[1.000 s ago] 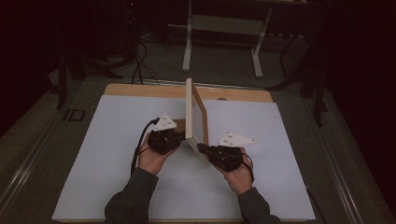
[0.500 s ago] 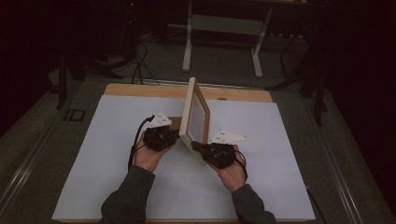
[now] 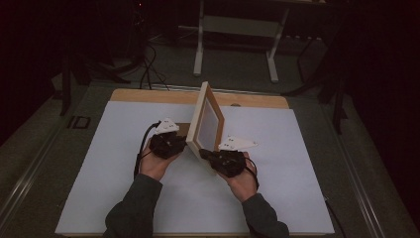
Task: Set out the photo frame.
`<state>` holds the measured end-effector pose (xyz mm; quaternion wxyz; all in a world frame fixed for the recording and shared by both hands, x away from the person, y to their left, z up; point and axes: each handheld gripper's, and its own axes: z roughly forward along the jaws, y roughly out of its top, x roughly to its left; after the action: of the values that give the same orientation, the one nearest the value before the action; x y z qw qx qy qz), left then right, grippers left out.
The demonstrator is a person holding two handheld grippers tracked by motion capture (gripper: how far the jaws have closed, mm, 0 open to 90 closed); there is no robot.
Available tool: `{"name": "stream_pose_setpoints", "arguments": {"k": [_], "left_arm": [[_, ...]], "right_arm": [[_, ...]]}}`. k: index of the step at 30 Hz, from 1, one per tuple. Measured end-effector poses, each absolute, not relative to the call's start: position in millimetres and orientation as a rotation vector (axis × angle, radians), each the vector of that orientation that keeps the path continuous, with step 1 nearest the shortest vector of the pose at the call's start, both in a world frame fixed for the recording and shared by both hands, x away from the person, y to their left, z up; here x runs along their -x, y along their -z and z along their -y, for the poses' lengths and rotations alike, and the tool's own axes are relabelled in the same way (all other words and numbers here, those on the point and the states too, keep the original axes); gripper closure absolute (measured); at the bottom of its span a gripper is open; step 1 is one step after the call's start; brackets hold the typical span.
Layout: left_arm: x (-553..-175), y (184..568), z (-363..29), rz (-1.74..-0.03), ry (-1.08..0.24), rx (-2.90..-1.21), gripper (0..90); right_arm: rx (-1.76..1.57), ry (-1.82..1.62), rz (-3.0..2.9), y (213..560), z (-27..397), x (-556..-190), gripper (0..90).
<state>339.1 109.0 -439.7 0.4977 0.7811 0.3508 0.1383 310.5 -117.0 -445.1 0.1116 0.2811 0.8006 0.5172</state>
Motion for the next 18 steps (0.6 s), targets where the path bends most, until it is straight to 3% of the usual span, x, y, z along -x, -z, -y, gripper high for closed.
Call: {"name": "stream_pose_setpoints", "arguments": {"k": [9,18], "left_arm": [[-335,436,-116,-0.866,-0.351,-1.887,82.9],[-328,431,-128,-0.89,-0.367,-1.904,75.4]], "right_arm": [[-0.839,-1.494,-2.36,448,122,-310,88.7],[-0.848,-1.476,-2.348,450,128,-311,81.5]]}}
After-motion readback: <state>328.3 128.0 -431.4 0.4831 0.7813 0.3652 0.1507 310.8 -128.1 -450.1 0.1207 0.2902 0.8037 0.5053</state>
